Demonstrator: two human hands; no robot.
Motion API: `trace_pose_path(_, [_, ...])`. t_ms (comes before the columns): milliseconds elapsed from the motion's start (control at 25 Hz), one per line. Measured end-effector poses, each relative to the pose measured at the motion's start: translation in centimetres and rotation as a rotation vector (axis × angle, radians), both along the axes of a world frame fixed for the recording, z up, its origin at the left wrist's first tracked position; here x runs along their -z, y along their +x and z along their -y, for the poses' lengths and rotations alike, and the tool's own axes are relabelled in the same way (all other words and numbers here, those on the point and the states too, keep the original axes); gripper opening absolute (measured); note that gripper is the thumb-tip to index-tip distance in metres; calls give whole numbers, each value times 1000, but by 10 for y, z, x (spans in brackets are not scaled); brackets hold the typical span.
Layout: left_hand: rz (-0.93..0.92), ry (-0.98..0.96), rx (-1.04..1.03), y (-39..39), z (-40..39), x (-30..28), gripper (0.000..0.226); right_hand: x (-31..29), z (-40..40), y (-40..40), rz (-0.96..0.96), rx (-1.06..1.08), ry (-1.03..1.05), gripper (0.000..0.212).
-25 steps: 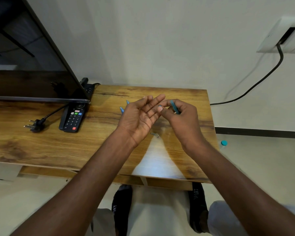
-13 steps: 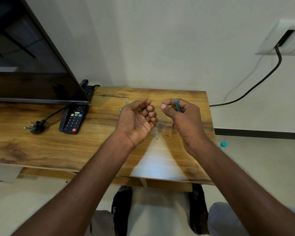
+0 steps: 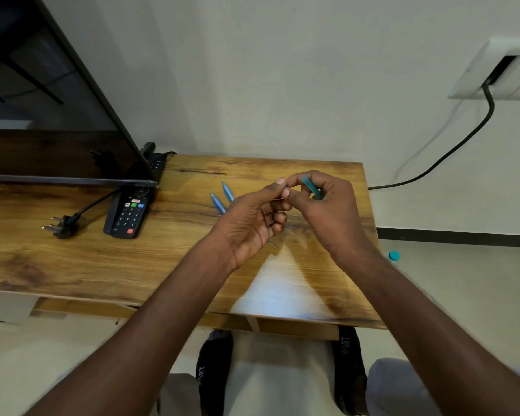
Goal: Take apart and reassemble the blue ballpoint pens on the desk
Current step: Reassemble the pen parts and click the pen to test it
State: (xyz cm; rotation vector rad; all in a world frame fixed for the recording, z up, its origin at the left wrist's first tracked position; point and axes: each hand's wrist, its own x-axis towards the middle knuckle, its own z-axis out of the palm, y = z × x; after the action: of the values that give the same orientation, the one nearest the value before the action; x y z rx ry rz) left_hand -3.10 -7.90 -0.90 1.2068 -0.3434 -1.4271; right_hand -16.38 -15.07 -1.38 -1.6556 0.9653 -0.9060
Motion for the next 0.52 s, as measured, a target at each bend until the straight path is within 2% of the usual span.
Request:
trace_pose_path(280, [-72, -7, 24, 2, -2, -2, 16, -2, 2, -3, -2, -51, -12, 8])
trace_pose_path(520, [-47, 12, 73, 13, -3, -4, 19, -7, 6, -8, 16, -89, -6, 17])
